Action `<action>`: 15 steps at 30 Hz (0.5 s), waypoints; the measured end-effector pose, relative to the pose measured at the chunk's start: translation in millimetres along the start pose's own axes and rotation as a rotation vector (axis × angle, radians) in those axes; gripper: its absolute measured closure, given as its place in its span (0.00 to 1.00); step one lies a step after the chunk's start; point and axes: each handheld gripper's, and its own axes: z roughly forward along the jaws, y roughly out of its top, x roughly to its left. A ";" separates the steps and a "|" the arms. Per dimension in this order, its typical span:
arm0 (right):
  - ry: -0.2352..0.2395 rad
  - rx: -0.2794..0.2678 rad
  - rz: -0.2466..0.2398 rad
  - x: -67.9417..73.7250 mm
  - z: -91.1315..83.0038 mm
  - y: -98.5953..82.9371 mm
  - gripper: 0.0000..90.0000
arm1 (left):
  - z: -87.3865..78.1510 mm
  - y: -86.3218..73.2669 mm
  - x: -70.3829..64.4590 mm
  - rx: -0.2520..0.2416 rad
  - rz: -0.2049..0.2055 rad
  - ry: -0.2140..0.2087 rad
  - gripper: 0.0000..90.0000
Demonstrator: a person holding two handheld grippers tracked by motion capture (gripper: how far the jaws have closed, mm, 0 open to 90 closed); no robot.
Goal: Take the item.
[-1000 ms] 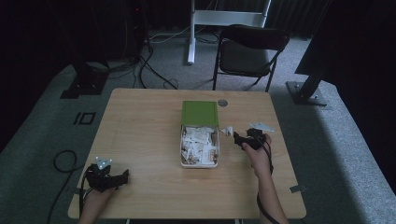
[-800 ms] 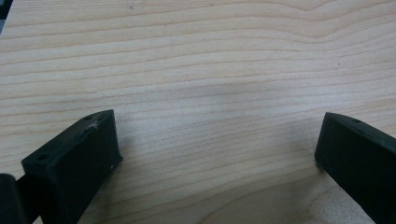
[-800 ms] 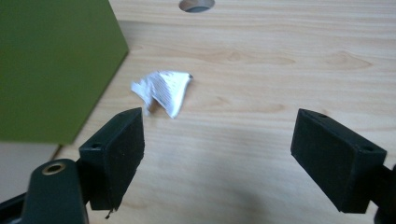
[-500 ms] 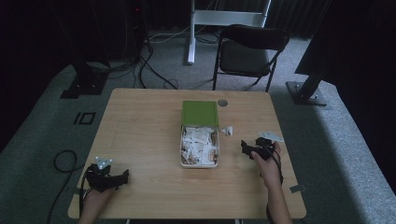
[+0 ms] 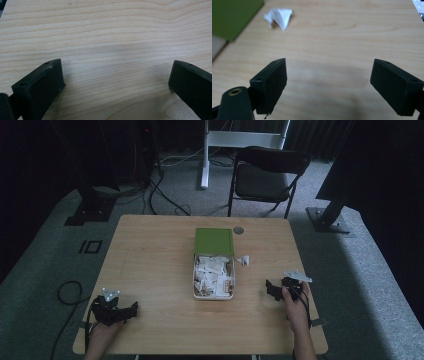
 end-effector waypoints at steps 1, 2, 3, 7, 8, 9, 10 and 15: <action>-0.008 0.007 -0.004 -0.8 -1.4 -1.9 0.15 | 0.0 0.0 0.0 0.000 0.000 0.000 0.01; -0.010 0.006 0.000 -1.7 -2.9 -3.7 0.15 | 0.0 0.0 0.1 0.001 0.001 0.000 0.01; -0.007 0.005 0.006 -2.6 -4.2 -5.4 0.15 | -0.1 0.0 0.1 0.002 0.002 0.000 0.01; -0.020 0.011 0.012 -7.1 -9.1 -12.9 0.15 | -0.1 0.0 0.1 0.001 0.002 0.000 0.01; -0.025 0.015 0.014 -8.5 -10.6 -15.7 0.15 | -0.1 0.0 0.1 0.002 0.002 0.000 0.01; -0.028 0.018 0.014 -9.5 -11.6 -17.3 0.15 | -0.1 0.0 0.1 0.002 0.002 0.000 0.01; -0.032 0.019 0.014 -10.5 -13.0 -19.5 0.15 | -0.1 0.0 0.1 0.001 0.002 0.000 0.01; -0.081 0.053 0.005 -15.3 -19.2 -31.3 0.15 | -0.1 0.0 0.1 0.001 0.002 0.000 0.01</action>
